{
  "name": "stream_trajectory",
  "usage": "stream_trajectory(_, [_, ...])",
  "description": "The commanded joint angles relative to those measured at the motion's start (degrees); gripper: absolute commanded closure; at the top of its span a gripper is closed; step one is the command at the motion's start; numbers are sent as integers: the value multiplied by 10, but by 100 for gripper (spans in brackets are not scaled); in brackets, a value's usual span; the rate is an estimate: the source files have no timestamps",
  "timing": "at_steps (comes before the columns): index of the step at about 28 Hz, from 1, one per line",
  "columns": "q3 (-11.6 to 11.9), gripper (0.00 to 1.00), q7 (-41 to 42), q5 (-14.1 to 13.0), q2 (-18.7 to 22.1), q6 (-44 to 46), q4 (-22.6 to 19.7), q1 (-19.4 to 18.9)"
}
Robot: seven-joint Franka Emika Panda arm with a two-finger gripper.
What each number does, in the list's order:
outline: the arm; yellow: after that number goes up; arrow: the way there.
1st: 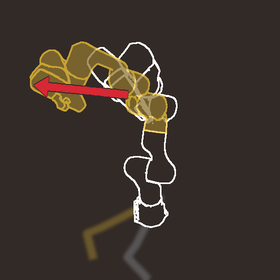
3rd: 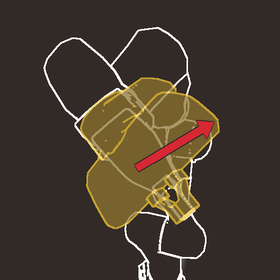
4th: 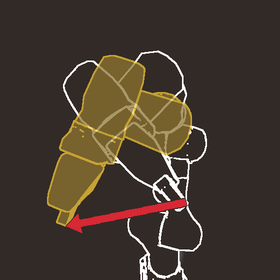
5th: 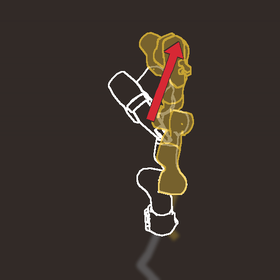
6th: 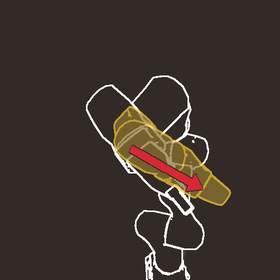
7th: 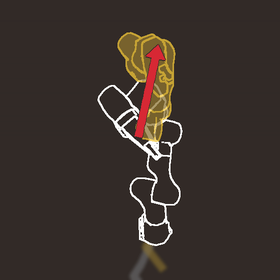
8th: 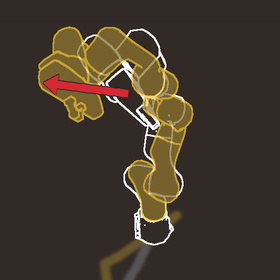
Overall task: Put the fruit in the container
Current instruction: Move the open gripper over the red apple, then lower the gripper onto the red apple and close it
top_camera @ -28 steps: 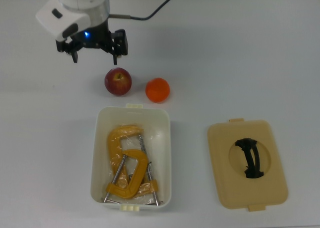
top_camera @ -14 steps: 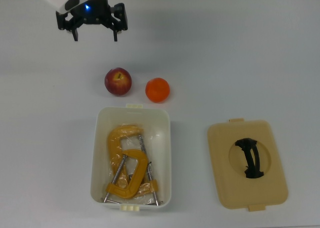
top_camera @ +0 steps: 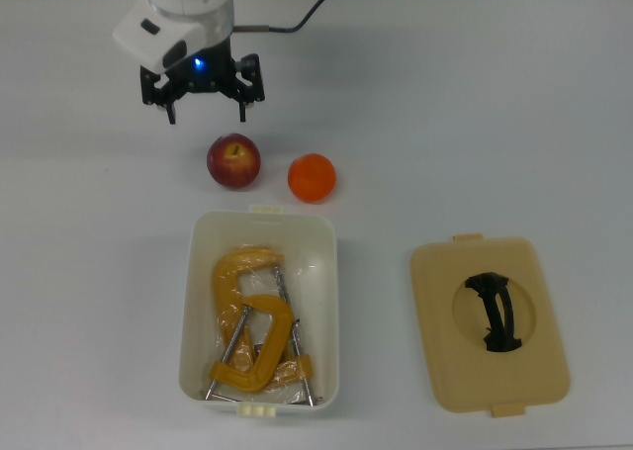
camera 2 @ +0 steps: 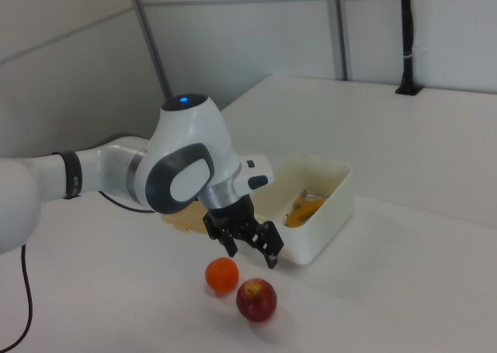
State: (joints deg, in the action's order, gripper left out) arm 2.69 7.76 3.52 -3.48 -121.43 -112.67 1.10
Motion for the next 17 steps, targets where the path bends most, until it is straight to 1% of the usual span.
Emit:
stream_trajectory(1, [0,0,12,4,-27,-49,-16,-7])
stream_trajectory(5, [0,0,12,5,-53,-82,-15,-17])
stream_trajectory(10, [0,0,12,12,-73,-102,-15,-21])
stream_trajectory(17, [0,0,11,24,-86,-100,-18,-25])
